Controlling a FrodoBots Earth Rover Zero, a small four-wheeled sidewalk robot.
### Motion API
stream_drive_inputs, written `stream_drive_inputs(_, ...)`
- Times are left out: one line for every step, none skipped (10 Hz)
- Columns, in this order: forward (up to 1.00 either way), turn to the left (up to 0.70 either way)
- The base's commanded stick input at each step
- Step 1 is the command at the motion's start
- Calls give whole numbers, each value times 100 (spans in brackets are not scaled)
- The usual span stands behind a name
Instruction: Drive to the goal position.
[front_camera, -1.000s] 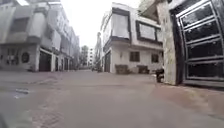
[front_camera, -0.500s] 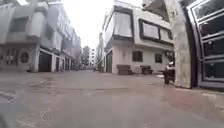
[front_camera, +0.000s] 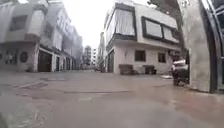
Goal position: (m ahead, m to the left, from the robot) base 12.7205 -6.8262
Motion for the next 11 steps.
stream_drive_inputs(100, -8)
stream_drive_inputs(100, -4)
stream_drive_inputs(100, -1)
stream_drive_inputs(100, 1)
stream_drive_inputs(100, 1)
stream_drive_inputs(100, 1)
stream_drive_inputs(100, 1)
stream_drive_inputs(100, 1)
stream_drive_inputs(100, 1)
stream_drive_inputs(100, 1)
stream_drive_inputs(100, 1)
